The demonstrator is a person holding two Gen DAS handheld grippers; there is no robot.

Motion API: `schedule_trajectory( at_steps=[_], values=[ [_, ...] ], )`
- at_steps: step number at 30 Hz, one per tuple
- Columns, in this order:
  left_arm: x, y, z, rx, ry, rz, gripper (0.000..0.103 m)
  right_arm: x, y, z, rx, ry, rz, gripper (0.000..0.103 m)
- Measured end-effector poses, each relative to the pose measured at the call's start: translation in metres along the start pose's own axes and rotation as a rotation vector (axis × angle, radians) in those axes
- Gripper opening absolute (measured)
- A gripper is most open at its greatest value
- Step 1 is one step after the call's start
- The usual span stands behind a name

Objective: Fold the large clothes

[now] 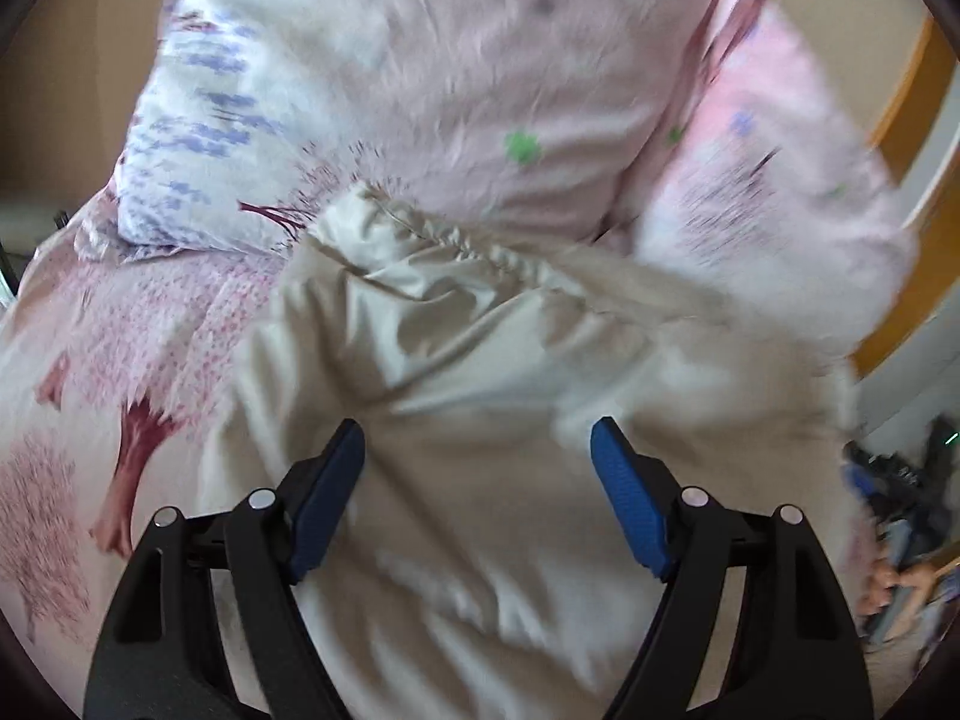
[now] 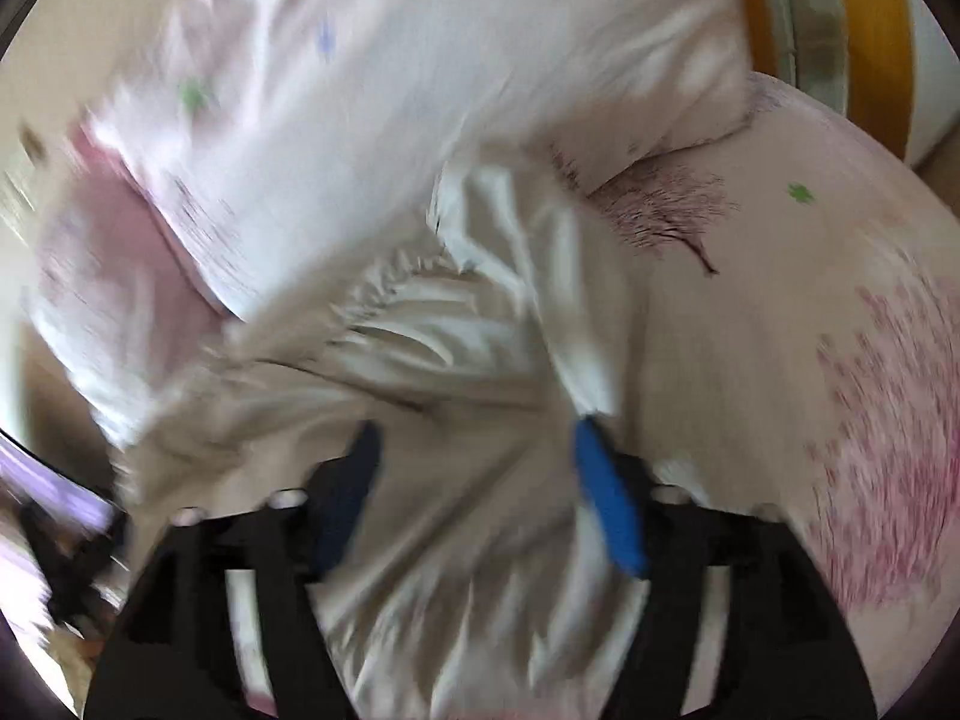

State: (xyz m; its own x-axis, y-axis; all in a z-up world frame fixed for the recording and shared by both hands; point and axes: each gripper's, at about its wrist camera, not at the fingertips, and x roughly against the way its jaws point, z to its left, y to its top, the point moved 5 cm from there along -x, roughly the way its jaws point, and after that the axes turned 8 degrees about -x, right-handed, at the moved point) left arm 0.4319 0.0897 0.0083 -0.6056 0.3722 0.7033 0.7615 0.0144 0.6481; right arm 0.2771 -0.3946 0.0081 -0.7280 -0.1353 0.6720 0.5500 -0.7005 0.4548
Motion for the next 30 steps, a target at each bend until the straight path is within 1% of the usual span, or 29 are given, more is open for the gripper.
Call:
schedule_trajectory(
  at_steps=[1, 2, 3, 4, 5, 6, 8, 11, 12, 13, 16, 18, 21, 24, 27, 30],
  values=[
    [0.011, -0.004, 0.003, 0.012, -0.016, -0.03, 0.085, 0.017, -0.004, -0.01, -0.049, 0.03, -0.026, 0.084],
    [0.026, -0.01, 0.007, 0.028, -0.032, -0.069, 0.089, 0.028, -0.008, -0.02, -0.088, 0.043, -0.042, 0.088],
    [0.041, -0.019, 0.013, 0.048, -0.043, -0.106, 0.091, 0.044, -0.015, -0.037, -0.161, 0.061, -0.057, 0.09],
    [0.053, -0.027, 0.021, 0.071, -0.044, -0.126, 0.091, 0.04, -0.019, -0.038, -0.205, 0.075, -0.054, 0.09],
    [0.062, -0.038, 0.027, 0.097, -0.047, -0.139, 0.092, 0.046, -0.028, -0.054, -0.283, 0.101, -0.039, 0.09],
    [0.069, -0.051, 0.035, 0.135, -0.057, -0.144, 0.092, 0.044, -0.032, -0.064, -0.332, 0.117, -0.024, 0.09],
    [0.072, -0.074, 0.05, 0.227, -0.074, -0.124, 0.092, 0.037, -0.043, -0.085, -0.457, 0.156, 0.029, 0.09],
    [0.074, -0.096, 0.057, 0.329, -0.129, -0.11, 0.092, 0.019, -0.05, -0.097, -0.55, 0.196, 0.076, 0.09],
    [0.073, -0.103, 0.058, 0.364, -0.154, -0.106, 0.092, 0.016, -0.051, -0.098, -0.571, 0.223, 0.084, 0.09],
    [0.072, -0.108, 0.057, 0.397, -0.172, -0.109, 0.091, 0.019, -0.047, -0.103, -0.583, 0.24, 0.088, 0.09],
    [0.064, -0.115, 0.053, 0.464, -0.218, -0.116, 0.091, 0.001, -0.044, -0.097, -0.621, 0.27, 0.109, 0.09],
    [0.056, -0.119, 0.051, 0.499, -0.228, -0.1, 0.091, -0.007, -0.047, -0.093, -0.634, 0.274, 0.112, 0.09],
    [0.039, -0.118, 0.046, 0.557, -0.243, -0.073, 0.091, -0.007, -0.047, -0.087, -0.623, 0.287, 0.094, 0.09],
    [0.028, -0.111, 0.047, 0.575, -0.22, -0.084, 0.091, -0.018, -0.046, -0.08, -0.604, 0.263, 0.1, 0.089],
    [0.019, -0.105, 0.055, 0.615, -0.205, -0.093, 0.089, -0.02, -0.046, -0.078, -0.589, 0.248, 0.085, 0.083],
    [0.01, -0.101, 0.063, 0.648, -0.197, -0.094, 0.081, -0.024, -0.045, -0.079, -0.59, 0.246, 0.075, 0.078]
  ],
)
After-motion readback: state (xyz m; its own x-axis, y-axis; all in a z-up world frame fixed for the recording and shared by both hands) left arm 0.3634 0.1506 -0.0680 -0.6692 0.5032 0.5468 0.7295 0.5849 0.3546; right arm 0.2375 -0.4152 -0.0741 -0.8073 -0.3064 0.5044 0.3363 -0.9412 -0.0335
